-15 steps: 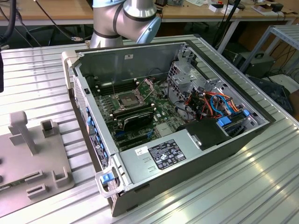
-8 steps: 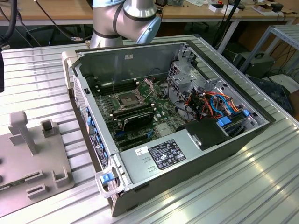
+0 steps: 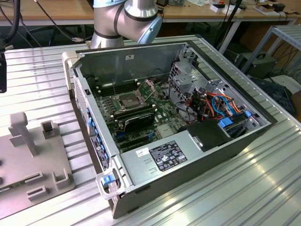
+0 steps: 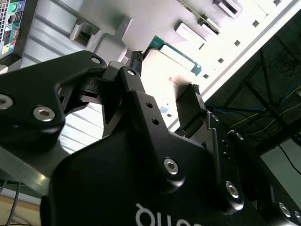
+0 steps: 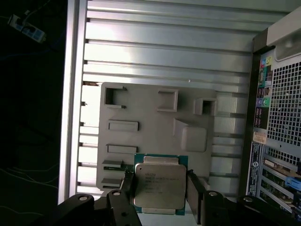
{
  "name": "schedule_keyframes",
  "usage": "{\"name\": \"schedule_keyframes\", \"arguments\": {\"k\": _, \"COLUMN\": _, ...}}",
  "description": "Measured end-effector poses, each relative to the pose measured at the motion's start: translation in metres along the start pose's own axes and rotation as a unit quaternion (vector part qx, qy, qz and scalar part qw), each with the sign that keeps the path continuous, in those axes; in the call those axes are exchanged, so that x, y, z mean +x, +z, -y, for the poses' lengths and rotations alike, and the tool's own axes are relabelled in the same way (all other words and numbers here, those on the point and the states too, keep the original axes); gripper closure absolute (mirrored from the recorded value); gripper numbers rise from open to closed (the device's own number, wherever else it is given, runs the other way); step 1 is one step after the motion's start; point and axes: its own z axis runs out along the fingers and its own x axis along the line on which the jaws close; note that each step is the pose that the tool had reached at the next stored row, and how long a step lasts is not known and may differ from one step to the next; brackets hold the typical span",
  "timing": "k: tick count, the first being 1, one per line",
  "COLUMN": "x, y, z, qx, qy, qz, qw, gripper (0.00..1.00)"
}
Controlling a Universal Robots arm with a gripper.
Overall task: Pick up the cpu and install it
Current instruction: 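Pick up the cpu and move it towards the insertion slot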
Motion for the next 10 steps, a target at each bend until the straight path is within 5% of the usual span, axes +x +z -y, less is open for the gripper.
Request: {"name": "schedule_keyframes", "arguments": {"k": 10, "x": -0.0002, "y": -0.0003, "z": 0.0000, "qx": -0.0001, "qy": 0.000, "qz": 0.0001, "qw": 1.00000, "gripper": 0.45}}
